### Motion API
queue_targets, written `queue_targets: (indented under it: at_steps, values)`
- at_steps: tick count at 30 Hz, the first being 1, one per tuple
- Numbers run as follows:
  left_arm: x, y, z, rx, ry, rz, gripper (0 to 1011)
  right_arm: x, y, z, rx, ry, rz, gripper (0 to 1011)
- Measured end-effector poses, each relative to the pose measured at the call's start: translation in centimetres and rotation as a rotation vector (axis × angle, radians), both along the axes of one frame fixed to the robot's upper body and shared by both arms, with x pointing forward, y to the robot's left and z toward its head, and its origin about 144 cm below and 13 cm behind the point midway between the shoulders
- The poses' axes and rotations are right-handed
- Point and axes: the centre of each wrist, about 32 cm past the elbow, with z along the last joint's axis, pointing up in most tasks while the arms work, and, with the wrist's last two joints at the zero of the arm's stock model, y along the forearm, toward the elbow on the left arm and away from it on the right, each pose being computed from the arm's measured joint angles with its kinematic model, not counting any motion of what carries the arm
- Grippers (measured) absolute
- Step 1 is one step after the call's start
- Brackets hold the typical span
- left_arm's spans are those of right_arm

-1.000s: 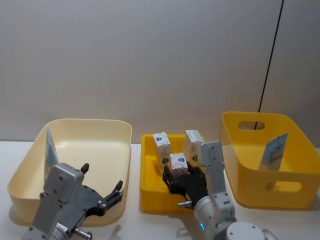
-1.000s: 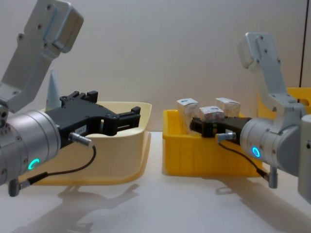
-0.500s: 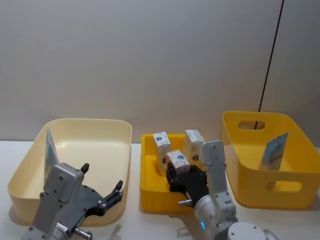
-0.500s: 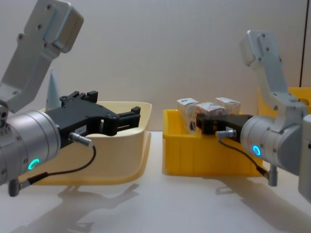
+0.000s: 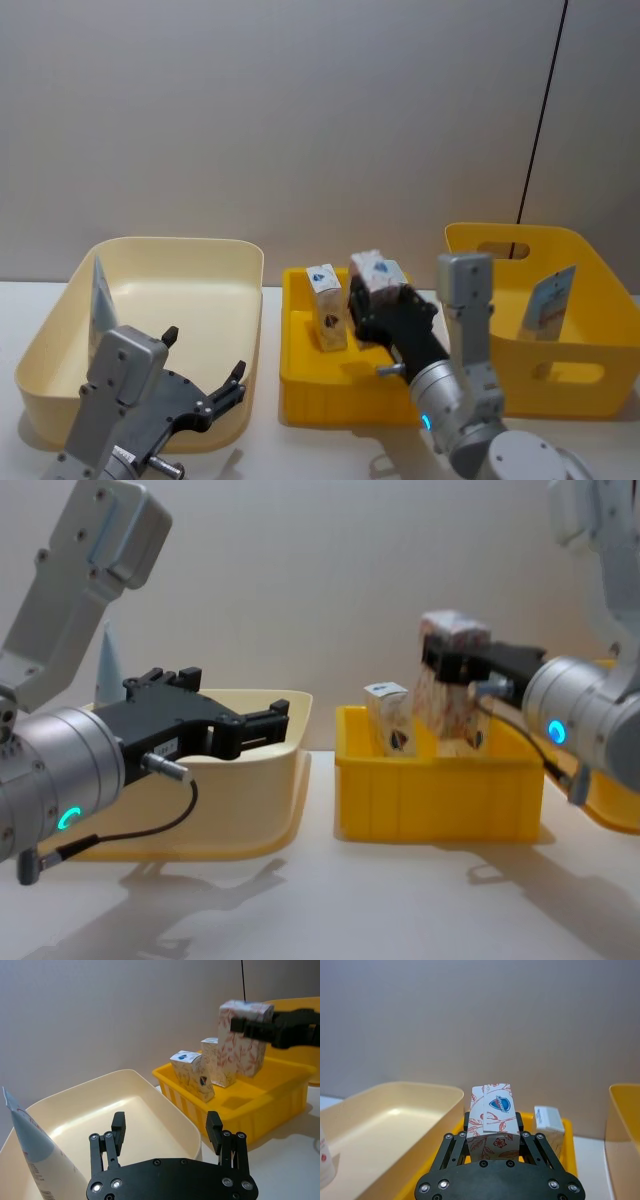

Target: Bimanual collaborative sorting of washing and personal care products

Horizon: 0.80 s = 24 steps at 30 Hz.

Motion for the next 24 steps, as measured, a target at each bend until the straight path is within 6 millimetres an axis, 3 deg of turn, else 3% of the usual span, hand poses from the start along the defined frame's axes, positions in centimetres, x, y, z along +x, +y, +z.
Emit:
queue_targets:
  at_steps: [13, 24]
  values:
    - [0.0, 0.0, 0.0, 0.0, 0.0, 0.0, 1003, -0.2, -2.8, 2.9, 0.087, -0.18, -0.065, 415]
    - [0.0, 0.0, 0.0, 0.0, 0.0, 0.0, 1003, -0.7, -6.9, 5.2, 0.131, -0.309, -0.209, 415]
